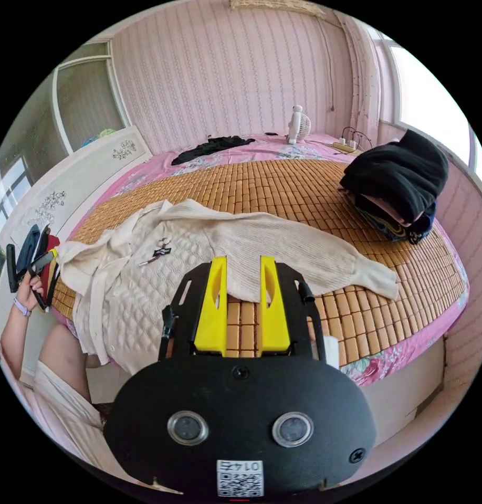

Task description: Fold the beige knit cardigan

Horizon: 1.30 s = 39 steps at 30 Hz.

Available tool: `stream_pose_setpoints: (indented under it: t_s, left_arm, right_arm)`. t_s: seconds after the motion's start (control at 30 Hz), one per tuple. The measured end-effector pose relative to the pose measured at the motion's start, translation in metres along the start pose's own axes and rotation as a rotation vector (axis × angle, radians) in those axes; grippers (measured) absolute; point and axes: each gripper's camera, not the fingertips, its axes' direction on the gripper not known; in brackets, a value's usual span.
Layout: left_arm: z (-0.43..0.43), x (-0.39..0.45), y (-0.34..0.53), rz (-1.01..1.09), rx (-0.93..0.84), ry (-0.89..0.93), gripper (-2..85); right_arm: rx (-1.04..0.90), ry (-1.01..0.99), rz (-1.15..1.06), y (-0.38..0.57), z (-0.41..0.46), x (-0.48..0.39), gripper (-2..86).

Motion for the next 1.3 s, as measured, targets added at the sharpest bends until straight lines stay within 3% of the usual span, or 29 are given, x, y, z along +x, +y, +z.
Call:
stream_pose_setpoints:
  t_s: [0.07,0.13,0.2,0.3,0.4,0.63,0.73,1.0,1.13,1.3]
  left_arm:
    - [-0.033,-0.044,0.02,-0.082,0.009,-0.236,-0.4]
    - [-0.042,-0.074,0.033,-0.187,-0.064,-0.34,0.4]
    - [-0.046,-0.094,0.041,-0.279,-0.113,-0.38,1.7]
    - [-0.053,-0.089,0.041,-0.234,-0.028,-0.424,3.5]
    - [-0.036,-0.07,0.023,-0.119,0.009,-0.36,4.2]
    - [0.086,-0.043,-0.026,0.033,-0.222,-0.109,5.6]
    - [0.126,-0.044,-0.024,0.092,-0.402,-0.168,5.6]
    - [0.158,-0.021,-0.038,0.385,-0.397,-0.383,-0.8]
    - [0.179,-0.033,-0.058,0.386,-0.373,-0.456,-0.9]
    - [0.183,-0.058,-0.083,0.219,-0.323,-0.333,0.3]
  right_arm:
    - [0.009,-0.026,-0.082,-0.016,0.016,-0.023,10.0]
    - [0.007,-0.072,-0.175,-0.04,0.04,-0.054,10.8]
    - [-0.009,-0.098,-0.254,-0.058,0.059,-0.079,11.4]
    - [-0.018,-0.124,-0.39,-0.087,0.089,-0.122,12.0]
    - [-0.074,-0.162,-0.502,-0.115,0.128,-0.161,12.3]
    - [-0.368,0.001,-0.656,-0.167,0.25,-0.211,6.2]
    - [-0.31,-0.062,-0.629,-0.206,0.255,-0.2,2.1]
    - [-0.329,-0.076,-0.326,-0.287,0.306,-0.133,1.1]
    - [-0.35,-0.012,-0.202,-0.288,0.331,-0.112,2.0]
    - [-0.243,0.063,-0.208,-0.276,0.321,-0.113,3.7]
